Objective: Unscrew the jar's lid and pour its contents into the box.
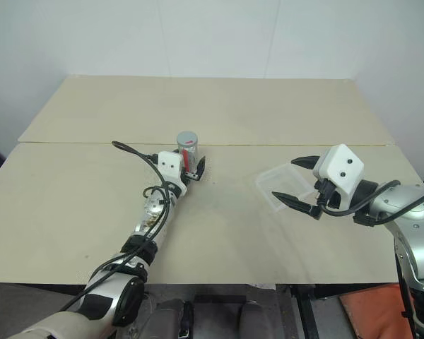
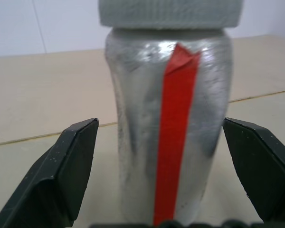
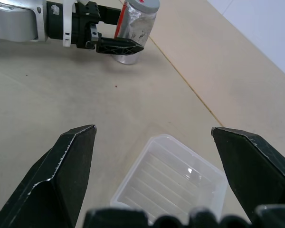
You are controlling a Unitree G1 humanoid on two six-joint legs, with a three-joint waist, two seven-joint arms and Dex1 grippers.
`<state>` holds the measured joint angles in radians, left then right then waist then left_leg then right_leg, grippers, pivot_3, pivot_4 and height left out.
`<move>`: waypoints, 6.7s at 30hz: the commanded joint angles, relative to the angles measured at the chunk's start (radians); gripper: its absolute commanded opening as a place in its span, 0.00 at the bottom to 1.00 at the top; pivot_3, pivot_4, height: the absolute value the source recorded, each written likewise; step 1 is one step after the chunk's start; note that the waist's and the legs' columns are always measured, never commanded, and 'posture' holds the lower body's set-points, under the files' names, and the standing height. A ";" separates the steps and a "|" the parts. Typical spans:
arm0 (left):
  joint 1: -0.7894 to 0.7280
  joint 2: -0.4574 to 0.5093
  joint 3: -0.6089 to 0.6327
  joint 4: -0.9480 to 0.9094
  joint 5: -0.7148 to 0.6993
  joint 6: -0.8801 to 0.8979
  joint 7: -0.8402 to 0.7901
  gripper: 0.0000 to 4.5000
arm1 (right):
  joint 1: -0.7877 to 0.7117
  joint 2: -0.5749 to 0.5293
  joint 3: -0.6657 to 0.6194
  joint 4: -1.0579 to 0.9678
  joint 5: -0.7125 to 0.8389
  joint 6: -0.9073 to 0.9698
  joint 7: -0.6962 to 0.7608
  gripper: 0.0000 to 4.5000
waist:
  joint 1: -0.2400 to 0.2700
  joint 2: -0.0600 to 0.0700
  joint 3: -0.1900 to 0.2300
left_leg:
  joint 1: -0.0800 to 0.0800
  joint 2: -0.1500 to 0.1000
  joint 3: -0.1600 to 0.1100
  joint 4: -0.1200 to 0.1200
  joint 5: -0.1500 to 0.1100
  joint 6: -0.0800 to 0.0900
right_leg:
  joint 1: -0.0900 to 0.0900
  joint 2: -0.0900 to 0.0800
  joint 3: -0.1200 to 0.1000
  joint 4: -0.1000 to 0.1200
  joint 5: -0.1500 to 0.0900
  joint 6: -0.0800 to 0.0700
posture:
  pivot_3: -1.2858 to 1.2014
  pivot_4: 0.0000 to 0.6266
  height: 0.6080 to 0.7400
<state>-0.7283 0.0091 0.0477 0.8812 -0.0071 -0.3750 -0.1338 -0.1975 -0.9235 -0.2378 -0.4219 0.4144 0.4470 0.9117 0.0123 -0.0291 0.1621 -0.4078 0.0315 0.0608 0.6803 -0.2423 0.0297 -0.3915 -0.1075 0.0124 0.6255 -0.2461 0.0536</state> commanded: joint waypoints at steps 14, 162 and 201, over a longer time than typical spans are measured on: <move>-0.077 -0.002 0.031 0.079 -0.016 -0.073 0.000 0.48 | -0.023 -0.008 -0.022 -0.011 -0.017 -0.016 -0.016 1.00 | -0.001 0.000 0.000 | 0.000 0.000 0.000 0.000 0.000 0.000 | 0.000 0.000 0.000 0.000 0.000 0.000 | 0.52 0.24 1.00; 0.442 0.232 -0.224 -1.098 -0.224 0.501 -0.494 0.48 | -0.211 0.587 0.399 -0.233 -0.073 0.196 -0.505 0.95 | -0.008 0.001 0.000 | -0.008 0.001 -0.002 0.000 0.002 -0.002 | -0.011 0.001 0.002 0.004 0.000 -0.001 | 0.52 0.24 1.00; 0.408 0.225 -0.249 -1.082 -0.238 0.483 -0.545 0.48 | -0.794 0.433 0.563 0.764 0.230 -0.309 0.703 0.62 | -0.025 0.002 0.000 | -0.007 0.002 -0.001 0.000 0.002 -0.002 | -0.012 0.002 0.002 0.004 0.000 -0.001 | 0.52 0.24 1.00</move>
<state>-0.3050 0.2386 -0.2000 -0.1956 -0.2590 0.1106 -0.6972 -0.9600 -0.4991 0.2373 0.3358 0.5716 0.1918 1.5412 -0.0122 -0.0275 0.1618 -0.4153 0.0330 0.0596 0.6800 -0.2405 0.0276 -0.4032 -0.1060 0.0142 0.6296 -0.2456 0.0526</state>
